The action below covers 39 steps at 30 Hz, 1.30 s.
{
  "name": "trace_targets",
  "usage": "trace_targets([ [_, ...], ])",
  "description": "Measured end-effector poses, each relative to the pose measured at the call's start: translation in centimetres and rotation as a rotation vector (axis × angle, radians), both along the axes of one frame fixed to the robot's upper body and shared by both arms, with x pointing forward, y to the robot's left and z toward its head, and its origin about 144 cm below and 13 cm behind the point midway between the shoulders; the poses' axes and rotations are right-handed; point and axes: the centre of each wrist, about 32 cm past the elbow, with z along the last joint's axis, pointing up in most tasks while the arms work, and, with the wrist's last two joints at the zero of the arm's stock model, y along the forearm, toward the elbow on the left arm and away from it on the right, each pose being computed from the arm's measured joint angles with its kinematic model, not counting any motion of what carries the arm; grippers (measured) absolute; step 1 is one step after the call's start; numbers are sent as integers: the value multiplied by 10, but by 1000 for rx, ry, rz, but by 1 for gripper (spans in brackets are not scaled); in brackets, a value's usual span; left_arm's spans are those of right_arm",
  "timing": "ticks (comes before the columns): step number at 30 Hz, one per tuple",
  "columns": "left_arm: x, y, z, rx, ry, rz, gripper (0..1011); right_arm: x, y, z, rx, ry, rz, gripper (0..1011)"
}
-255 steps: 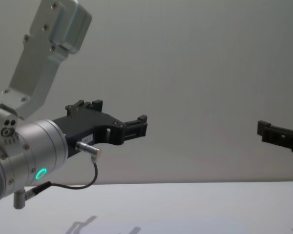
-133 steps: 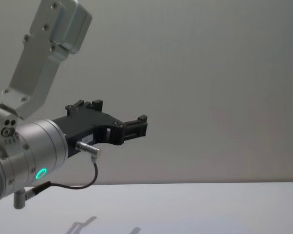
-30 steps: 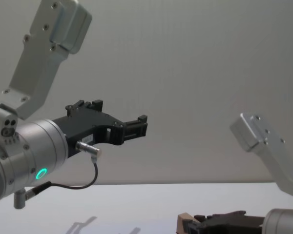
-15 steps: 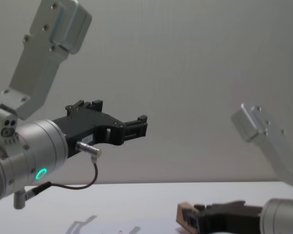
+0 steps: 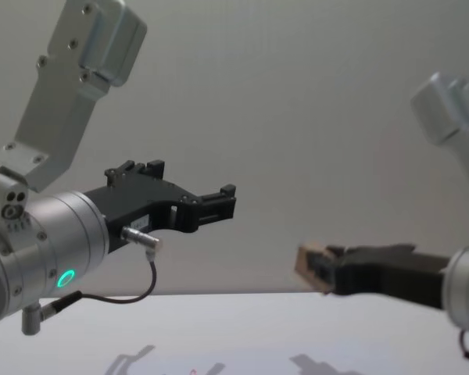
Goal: Use the one hand to pick up the stamp and affix it onto the A4 paper.
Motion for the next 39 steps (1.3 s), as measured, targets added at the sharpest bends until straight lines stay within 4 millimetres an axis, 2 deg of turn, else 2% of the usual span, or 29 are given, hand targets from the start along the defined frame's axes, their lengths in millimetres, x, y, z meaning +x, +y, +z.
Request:
trace_targets([
  [4, 0, 0, 0, 0, 0, 0, 1001, -11, -6, 6, 6, -31, -28, 216],
  [9, 0, 0, 0, 0, 0, 0, 1001, -39, -19, 11, 12, -47, -92, 214],
  [22, 0, 0, 0, 0, 0, 0, 1001, -96, -47, 1, -26, 27, -216, 214],
  [32, 0, 0, 0, 0, 0, 0, 1001, -119, -63, -5, -97, 73, -295, 214],
  [39, 0, 0, 0, 0, 0, 0, 1001, -126, -71, -9, -133, 99, -328, 214],
])
